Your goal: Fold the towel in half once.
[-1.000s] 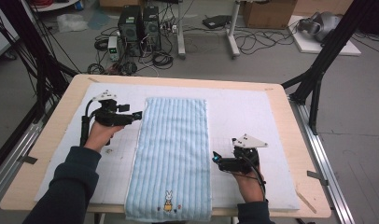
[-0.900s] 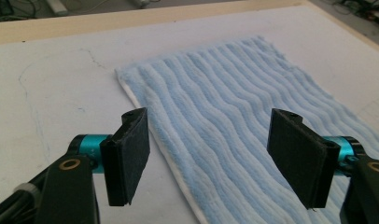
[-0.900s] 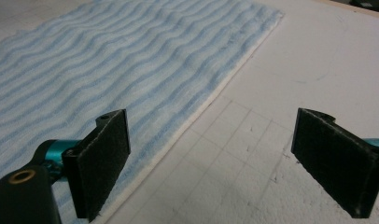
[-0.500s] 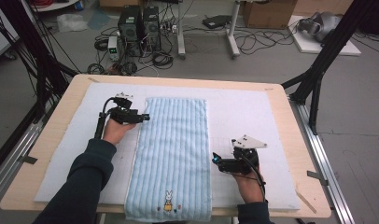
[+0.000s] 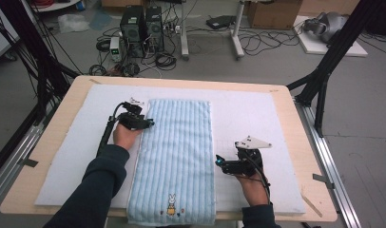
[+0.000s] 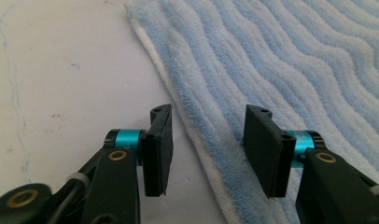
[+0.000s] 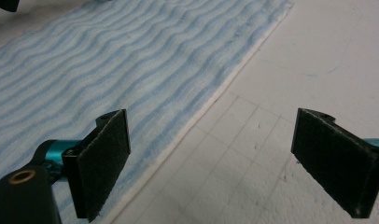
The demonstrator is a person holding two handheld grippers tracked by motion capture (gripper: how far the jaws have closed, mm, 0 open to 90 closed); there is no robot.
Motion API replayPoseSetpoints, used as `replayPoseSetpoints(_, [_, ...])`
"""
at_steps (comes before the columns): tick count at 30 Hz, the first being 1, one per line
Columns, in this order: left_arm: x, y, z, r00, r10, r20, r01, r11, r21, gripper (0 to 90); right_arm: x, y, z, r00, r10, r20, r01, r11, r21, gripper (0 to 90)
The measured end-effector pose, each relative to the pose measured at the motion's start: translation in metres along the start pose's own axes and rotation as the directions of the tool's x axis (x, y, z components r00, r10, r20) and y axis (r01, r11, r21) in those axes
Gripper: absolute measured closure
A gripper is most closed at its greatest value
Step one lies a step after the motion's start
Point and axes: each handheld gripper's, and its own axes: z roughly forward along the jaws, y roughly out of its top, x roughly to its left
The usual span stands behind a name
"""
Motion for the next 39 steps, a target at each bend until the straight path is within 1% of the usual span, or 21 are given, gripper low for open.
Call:
replayPoseSetpoints(3, [-0.002, 0.0, -0.001, 0.9991, 0.032, 0.027, -0.032, 0.9995, -0.003, 69.3, -0.002, 0.008, 0.006, 1.0, 0.008, -0.003, -0.008, 0.9999, 0.007, 10.9])
replayPoseSetpoints(5, [-0.004, 0.0, 0.0, 0.9988, 0.035, 0.034, -0.035, 0.9994, -0.005, 77.3, -0.004, 0.015, 0.011, 0.9999, 0.01, -0.006, -0.009, 0.9998, 0.019, 10.9])
replayPoseSetpoints(6, [-0.005, 0.0, 0.0, 0.9993, 0.016, 0.034, -0.016, 0.9999, -0.004, 79.3, -0.006, 0.019, 0.014, 0.9999, 0.012, -0.007, -0.012, 0.9994, 0.032, 10.9])
replayPoseSetpoints(8, [-0.004, 0.0, 0.0, 0.9984, -0.034, 0.045, 0.034, 0.9994, -0.004, 82.1, -0.011, 0.027, 0.022, 0.9997, 0.023, -0.004, -0.022, 0.9986, 0.048, 10.9])
replayPoseSetpoints(10, [-0.001, 0.0, 0.001, 0.9958, -0.067, 0.063, 0.067, 0.9978, -0.001, 83.5, -0.018, 0.036, 0.031, 0.9984, 0.055, -0.015, -0.054, 0.9971, 0.054, 10.9])
replayPoseSetpoints(11, [0.001, -0.001, 0.001, 0.9943, -0.078, 0.073, 0.079, 0.9969, -0.004, 83.9, -0.021, 0.04, 0.036, 0.9981, 0.06, -0.014, -0.059, 0.9962, 0.064, 10.9])
replayPoseSetpoints(13, [0.003, -0.002, 0.001, 0.9921, -0.091, 0.087, 0.092, 0.9958, -0.007, 84.3, -0.027, 0.048, 0.045, 0.9969, 0.078, -0.009, -0.077, 0.9944, 0.072, 10.9])
replayPoseSetpoints(15, [0.004, -0.002, 0.001, 0.9921, -0.09, 0.088, 0.091, 0.9959, -0.006, 84.4, -0.033, 0.055, 0.055, 0.9948, 0.101, -0.012, -0.1, 0.9915, 0.083, 10.9])
replayPoseSetpoints(17, [0.004, -0.002, 0.001, 0.9917, -0.09, 0.092, 0.091, 0.9959, -0.005, 84.5, -0.038, 0.06, 0.066, 0.9949, 0.101, -0.006, -0.1, 0.9904, 0.096, 11.5])
replayPoseSetpoints(18, [0.004, -0.002, 0.001, 0.9909, -0.094, 0.096, 0.095, 0.9955, -0.008, 84.6, -0.041, 0.063, 0.072, 0.9955, 0.095, 0.001, -0.094, 0.9903, 0.102, 16.2])
replayPoseSetpoints(19, [0.005, -0.002, 0.001, 0.9901, -0.099, 0.099, 0.101, 0.9949, -0.005, 84.7, -0.043, 0.065, 0.075, 0.9953, 0.096, -0.008, -0.095, 0.9898, 0.106, 19.1])
replayPoseSetpoints(23, [0.006, -0.002, 0.001, 0.9887, -0.107, 0.105, 0.109, 0.994, -0.008, 85.0, -0.052, 0.067, 0.097, 0.9951, 0.098, 0.014, -0.099, 0.9853, 0.139, 27.8])
replayPoseSetpoints(25, [0.007, -0.003, 0.001, 0.9868, -0.113, 0.115, 0.115, 0.9933, -0.009, 85.1, -0.053, 0.068, 0.108, 0.9939, 0.107, 0.027, -0.11, 0.9806, 0.163, 33.3])
replayPoseSetpoints(26, [0.008, -0.003, 0.001, 0.9855, -0.119, 0.121, 0.121, 0.9926, -0.008, 85.2, -0.053, 0.069, 0.112, 0.9942, 0.105, 0.021, -0.107, 0.9812, 0.16, 36.4])
replayPoseSetpoints(27, [0.009, -0.003, 0.001, 0.9847, -0.122, 0.124, 0.124, 0.9923, -0.006, 85.3, -0.052, 0.071, 0.115, 0.9943, 0.102, 0.03, -0.106, 0.98, 0.169, 37.7])
replayPoseSetpoints(29, [0.009, -0.003, 0.001, 0.9846, -0.122, 0.126, 0.123, 0.9923, -0.007, 85.4, -0.048, 0.074, 0.122, 0.9947, 0.101, 0.021, -0.103, 0.9794, 0.174, 44.0])
replayPoseSetpoints(31, [0.009, -0.003, 0.001, 0.9841, -0.124, 0.127, 0.126, 0.992, -0.01, 85.4, -0.043, 0.077, 0.128, 0.9967, 0.077, 0.024, -0.08, 0.9779, 0.193, 52.9])
replayPoseSetpoints(33, [0.01, -0.003, 0.001, 0.983, -0.128, 0.131, 0.131, 0.9914, -0.009, 85.4, -0.039, 0.078, 0.133, 0.9968, 0.067, 0.044, -0.075, 0.9719, 0.223, 56.7])
replayPoseSetpoints(35, [0.01, -0.004, 0.001, 0.9827, -0.126, 0.136, 0.128, 0.9917, -0.007, 85.4, -0.035, 0.077, 0.138, 0.9978, 0.047, 0.046, -0.057, 0.9665, 0.25, 63.3])
replayPoseSetpoints(37, [0.011, -0.004, 0.001, 0.9821, -0.126, 0.14, 0.128, 0.9917, -0.009, 85.5, -0.03, 0.079, 0.14, 0.9967, 0.003, 0.081, -0.024, 0.965, 0.261, 70.8])
replayPoseSetpoints(39, [0.011, -0.004, 0.001, 0.9809, -0.131, 0.143, 0.134, 0.991, -0.008, 85.7, -0.029, 0.08, 0.14, 0.9973, -0.002, 0.074, -0.018, 0.9629, 0.269, 83.3])
